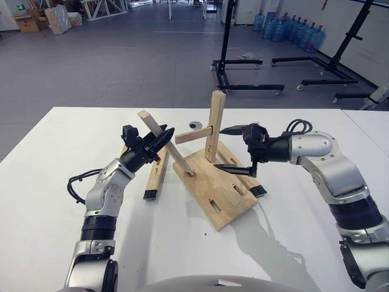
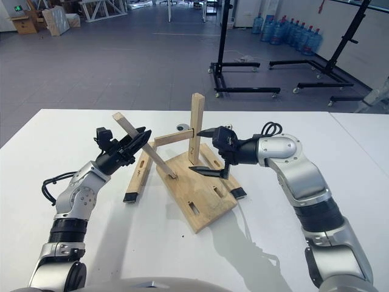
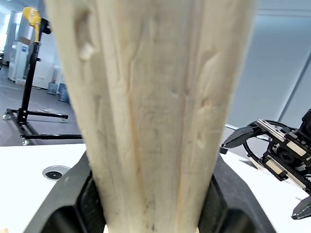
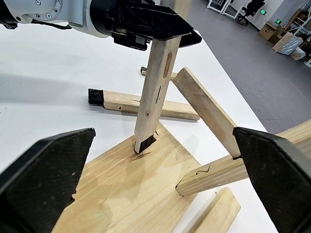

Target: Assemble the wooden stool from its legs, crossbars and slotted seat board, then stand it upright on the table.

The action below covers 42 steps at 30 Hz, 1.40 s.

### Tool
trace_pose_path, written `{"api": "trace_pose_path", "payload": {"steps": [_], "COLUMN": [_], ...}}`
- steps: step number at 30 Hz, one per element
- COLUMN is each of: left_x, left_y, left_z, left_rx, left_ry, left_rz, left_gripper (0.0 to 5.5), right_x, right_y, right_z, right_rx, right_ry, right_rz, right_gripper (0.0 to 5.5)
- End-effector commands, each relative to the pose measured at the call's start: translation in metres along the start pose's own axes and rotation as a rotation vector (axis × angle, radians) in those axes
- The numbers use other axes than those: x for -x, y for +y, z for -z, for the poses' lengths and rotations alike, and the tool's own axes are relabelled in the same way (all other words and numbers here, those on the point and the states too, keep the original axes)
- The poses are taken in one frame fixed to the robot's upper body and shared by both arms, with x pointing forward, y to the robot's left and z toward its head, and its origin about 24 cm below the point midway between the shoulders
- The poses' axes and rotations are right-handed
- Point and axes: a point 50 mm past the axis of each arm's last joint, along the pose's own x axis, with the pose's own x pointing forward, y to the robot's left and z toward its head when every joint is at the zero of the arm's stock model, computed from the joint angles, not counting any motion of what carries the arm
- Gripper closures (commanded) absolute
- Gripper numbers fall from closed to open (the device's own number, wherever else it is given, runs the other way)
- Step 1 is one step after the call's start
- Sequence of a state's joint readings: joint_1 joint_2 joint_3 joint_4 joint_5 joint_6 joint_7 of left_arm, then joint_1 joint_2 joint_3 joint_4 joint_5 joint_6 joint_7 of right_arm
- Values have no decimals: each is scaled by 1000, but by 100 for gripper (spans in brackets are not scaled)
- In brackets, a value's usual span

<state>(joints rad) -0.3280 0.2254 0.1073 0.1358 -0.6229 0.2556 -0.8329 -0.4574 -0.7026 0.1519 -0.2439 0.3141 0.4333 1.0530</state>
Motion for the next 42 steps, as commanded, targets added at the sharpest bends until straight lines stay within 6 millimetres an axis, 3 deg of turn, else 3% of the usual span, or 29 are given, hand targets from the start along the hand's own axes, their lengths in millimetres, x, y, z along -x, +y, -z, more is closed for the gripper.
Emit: {"api": "trace_pose_path", "payload": {"steps": [1, 5, 15, 30, 42], "left_x": [-3, -4, 2, -9, -20], "left_y": [2, 0, -7, 9, 9], "left_z": [-4, -8, 18, 10, 10], "left_rx": [-84, -136, -90, 11, -35], "left_ry": [66, 105, 182, 160, 185], "left_rz": [25, 53, 89, 40, 81], "left_gripper": [349, 349, 349, 349, 349], "right_x": [-1, -2, -5, -9, -13], "right_y": [1, 4, 9, 7, 6], "right_z": [-2, -1, -1, -9, -13], "right_rx": [4, -2, -7, 16, 36], "right_ry": [-6, -9, -19, -49, -60], "right_rz": [-4, -6, -19, 1, 4], "right_gripper": [27, 27, 27, 27, 27]}}
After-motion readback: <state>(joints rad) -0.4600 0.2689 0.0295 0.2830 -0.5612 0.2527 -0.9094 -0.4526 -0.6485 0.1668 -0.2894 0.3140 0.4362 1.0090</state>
